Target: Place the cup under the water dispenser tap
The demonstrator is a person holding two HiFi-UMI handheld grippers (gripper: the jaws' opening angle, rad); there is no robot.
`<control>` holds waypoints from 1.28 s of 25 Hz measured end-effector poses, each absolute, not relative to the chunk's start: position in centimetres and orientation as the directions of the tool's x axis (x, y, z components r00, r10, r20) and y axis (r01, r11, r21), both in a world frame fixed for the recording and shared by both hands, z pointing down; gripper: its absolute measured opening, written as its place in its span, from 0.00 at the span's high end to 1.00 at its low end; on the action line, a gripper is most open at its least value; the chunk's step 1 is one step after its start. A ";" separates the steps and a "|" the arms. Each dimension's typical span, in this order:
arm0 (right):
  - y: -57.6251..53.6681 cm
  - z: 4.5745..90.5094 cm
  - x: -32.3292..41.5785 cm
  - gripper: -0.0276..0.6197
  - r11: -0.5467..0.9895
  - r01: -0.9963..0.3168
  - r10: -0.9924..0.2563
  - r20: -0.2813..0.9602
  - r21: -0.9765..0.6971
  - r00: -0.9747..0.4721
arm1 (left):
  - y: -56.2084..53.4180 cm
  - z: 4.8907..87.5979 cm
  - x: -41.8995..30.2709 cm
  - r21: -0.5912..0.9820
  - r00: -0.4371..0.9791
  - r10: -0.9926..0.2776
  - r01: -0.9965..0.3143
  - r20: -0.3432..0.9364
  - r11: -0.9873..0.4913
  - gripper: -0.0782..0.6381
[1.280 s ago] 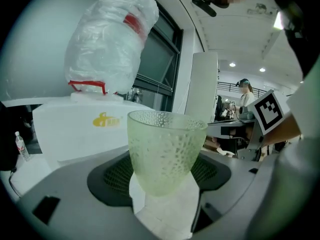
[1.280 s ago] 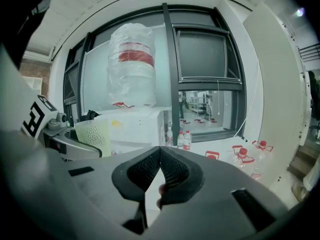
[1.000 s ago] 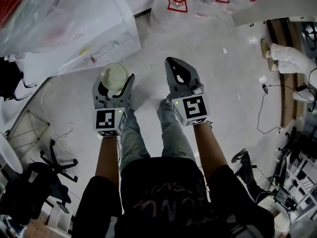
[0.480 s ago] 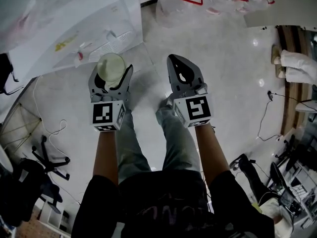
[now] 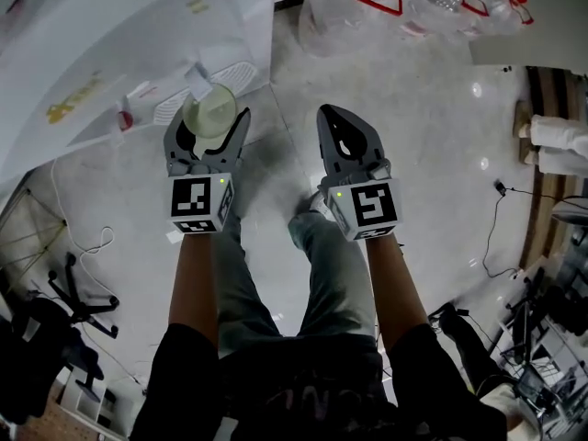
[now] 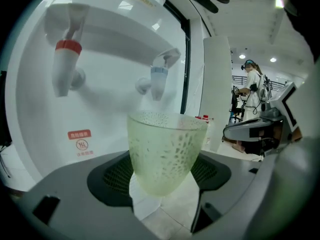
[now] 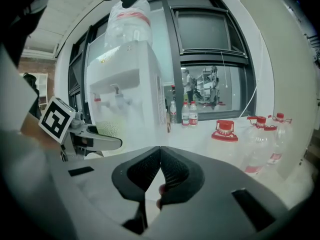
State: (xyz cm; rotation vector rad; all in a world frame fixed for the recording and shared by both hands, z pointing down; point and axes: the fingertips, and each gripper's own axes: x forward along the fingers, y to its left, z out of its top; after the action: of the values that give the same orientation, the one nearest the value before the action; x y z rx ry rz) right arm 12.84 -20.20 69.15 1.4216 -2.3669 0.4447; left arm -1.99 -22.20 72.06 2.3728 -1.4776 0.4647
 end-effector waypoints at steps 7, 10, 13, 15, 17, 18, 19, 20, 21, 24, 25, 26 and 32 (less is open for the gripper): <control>-21.2 72.6 12.8 0.94 0.461 -0.882 -0.775 0.442 -0.094 -0.452 | -24.1 75.4 -2.0 0.090 0.396 -0.802 -0.912 0.447 -0.401 0.39; -21.3 73.5 13.0 0.94 0.466 -0.880 -0.774 0.439 -0.092 -0.456 | -24.5 76.1 -2.0 0.087 0.390 -0.800 -0.914 0.456 -0.396 0.39; -21.2 74.1 13.3 0.94 0.473 -0.877 -0.772 0.438 -0.088 -0.460 | -24.9 76.5 -2.1 0.089 0.382 -0.798 -0.918 0.466 -0.387 0.39; -21.3 74.2 13.4 0.94 0.469 -0.878 -0.770 0.442 -0.095 -0.460 | -25.1 76.7 -2.1 0.091 0.378 -0.795 -0.919 0.474 -0.383 0.39; -21.2 74.5 13.5 0.94 0.467 -0.879 -0.767 0.448 -0.101 -0.459 | -25.2 76.9 -2.1 0.091 0.374 -0.793 -0.921 0.481 -0.379 0.39; -21.1 74.7 13.6 0.94 0.468 -0.878 -0.764 0.451 -0.102 -0.460 | -25.3 77.0 -2.1 0.091 0.370 -0.793 -0.923 0.484 -0.375 0.39; -21.0 74.9 13.7 0.94 0.470 -0.877 -0.762 0.454 -0.103 -0.462 | -25.4 77.1 -2.2 0.092 0.367 -0.793 -0.924 0.487 -0.371 0.39; -20.9 75.0 13.7 0.94 0.471 -0.876 -0.760 0.455 -0.104 -0.463 | -25.5 77.2 -2.2 0.093 0.365 -0.790 -0.925 0.492 -0.369 0.39; -20.9 75.1 13.7 0.94 0.472 -0.875 -0.759 0.456 -0.106 -0.464 | -25.6 77.3 -2.2 0.094 0.363 -0.786 -0.925 0.499 -0.368 0.39; -20.8 75.5 13.7 0.93 0.469 -0.876 -0.753 0.466 -0.116 -0.465 | -26.1 77.8 -2.1 0.091 0.361 -0.773 -0.924 0.521 -0.371 0.39; -20.8 75.6 13.7 0.94 0.469 -0.876 -0.751 0.469 -0.117 -0.465 | -26.1 77.9 -2.1 0.092 0.362 -0.769 -0.924 0.526 -0.372 0.39; -20.8 75.6 13.7 0.94 0.469 -0.875 -0.750 0.471 -0.117 -0.465 | -26.1 78.0 -2.1 0.091 0.361 -0.765 -0.924 0.533 -0.372 0.39; -20.9 75.7 13.7 0.94 0.471 -0.873 -0.742 0.478 -0.127 -0.470 | -25.9 78.7 -2.3 0.066 0.339 -0.746 -0.927 0.573 -0.370 0.39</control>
State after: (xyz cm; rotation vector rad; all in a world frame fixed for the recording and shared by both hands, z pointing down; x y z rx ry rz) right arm 13.72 -20.93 75.74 1.3592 -2.3663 0.5092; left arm -2.27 -25.90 78.68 2.2273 -1.4756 0.6484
